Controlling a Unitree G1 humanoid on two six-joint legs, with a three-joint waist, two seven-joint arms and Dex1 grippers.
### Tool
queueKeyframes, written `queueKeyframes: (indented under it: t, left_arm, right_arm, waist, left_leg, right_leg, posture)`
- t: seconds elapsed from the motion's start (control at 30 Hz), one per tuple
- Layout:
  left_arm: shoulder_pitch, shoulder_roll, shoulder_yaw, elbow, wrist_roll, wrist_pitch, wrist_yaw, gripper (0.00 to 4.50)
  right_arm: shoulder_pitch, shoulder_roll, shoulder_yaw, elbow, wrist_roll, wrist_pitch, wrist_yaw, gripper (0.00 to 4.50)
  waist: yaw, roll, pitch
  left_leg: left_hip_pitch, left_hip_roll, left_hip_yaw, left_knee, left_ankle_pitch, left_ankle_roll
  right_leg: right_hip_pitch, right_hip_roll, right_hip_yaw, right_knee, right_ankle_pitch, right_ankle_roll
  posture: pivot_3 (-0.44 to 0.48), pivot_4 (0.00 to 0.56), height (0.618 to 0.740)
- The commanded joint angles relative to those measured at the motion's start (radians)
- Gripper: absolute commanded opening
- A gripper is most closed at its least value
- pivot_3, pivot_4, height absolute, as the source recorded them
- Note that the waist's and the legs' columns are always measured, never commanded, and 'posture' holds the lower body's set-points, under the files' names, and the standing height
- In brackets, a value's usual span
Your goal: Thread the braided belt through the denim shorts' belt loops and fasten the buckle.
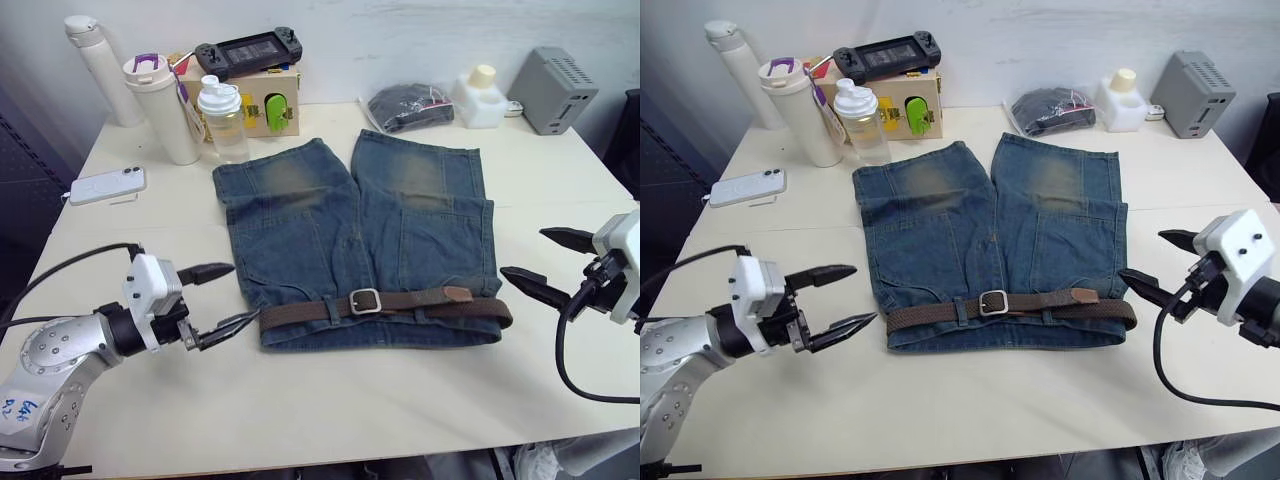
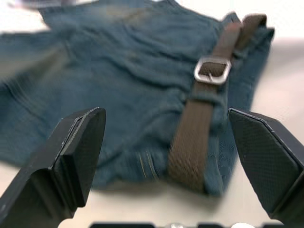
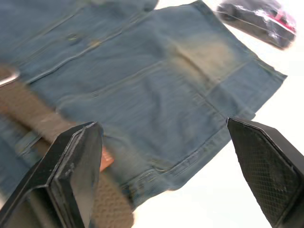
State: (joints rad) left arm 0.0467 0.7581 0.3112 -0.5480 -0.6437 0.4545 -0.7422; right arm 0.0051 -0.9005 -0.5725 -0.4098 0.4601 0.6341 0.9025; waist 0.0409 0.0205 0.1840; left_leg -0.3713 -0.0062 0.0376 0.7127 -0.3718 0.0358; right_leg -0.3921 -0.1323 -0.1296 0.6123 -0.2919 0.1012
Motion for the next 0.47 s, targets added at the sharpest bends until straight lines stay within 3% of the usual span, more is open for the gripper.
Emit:
queueKeyframes:
  t: [0.03, 0.47]
  left_arm:
    - [-0.005, -0.011, 0.006, -0.042, -0.019, 0.02, 0.029, 4.49]
    - [-0.022, -0.029, -0.04, -0.028, 0.016, 0.02, 0.034, 4.49]
  right_arm:
    - [-0.001, 0.007, 0.019, -0.016, 0.004, -0.009, -0.027, 4.45]
    - [0.026, 0.007, 0.051, -0.043, 0.007, -0.005, -0.068, 4.45]
  waist:
    - [-0.003, 0.0, 0.0]
    - [-0.012, -0.001, 0.001]
  left_leg:
    - [0.0, 0.0, 0.0, 0.0, 0.0, 0.0]
    - [0.0, 0.0, 0.002, 0.001, 0.0, 0.0]
  right_leg:
    - [0.0, 0.001, 0.0, 0.001, 0.0, 0.0]
    - [0.0, 0.001, 0.001, 0.0, 0.001, 0.001]
  posture:
    - [0.0, 0.15, 0.69]
    - [0.0, 0.15, 0.69]
